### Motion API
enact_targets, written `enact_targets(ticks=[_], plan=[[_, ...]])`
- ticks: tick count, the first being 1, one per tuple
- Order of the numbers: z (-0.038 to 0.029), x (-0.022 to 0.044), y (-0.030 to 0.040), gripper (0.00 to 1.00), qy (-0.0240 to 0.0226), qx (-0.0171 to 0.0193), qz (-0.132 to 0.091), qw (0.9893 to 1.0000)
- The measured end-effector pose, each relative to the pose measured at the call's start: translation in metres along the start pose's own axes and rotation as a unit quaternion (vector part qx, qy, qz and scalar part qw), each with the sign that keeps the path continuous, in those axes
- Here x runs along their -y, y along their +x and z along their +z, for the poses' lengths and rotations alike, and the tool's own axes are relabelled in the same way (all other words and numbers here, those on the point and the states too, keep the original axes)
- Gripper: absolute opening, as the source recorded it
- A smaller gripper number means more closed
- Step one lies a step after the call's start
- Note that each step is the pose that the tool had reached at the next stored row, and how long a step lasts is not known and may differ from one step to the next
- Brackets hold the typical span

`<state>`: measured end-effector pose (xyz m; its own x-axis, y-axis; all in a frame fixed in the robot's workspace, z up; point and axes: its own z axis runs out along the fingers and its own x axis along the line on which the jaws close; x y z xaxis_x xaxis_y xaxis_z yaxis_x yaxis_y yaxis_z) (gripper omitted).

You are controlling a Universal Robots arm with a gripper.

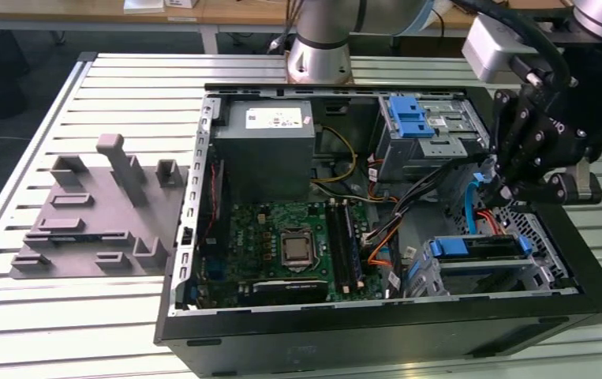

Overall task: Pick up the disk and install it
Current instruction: 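Insert the second disk wire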

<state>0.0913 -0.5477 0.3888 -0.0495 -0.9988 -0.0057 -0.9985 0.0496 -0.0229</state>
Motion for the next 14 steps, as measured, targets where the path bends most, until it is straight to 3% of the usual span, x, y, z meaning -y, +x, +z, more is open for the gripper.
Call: enact_targets(ticks=[5,14], plan=[[0.0,-0.0009,-0.0118,0.11,0.0008,-0.0023,0.0,1.0],[0.0,-0.0017,-0.0208,0.11,0.0016,-0.0052,0.0,1.0]])
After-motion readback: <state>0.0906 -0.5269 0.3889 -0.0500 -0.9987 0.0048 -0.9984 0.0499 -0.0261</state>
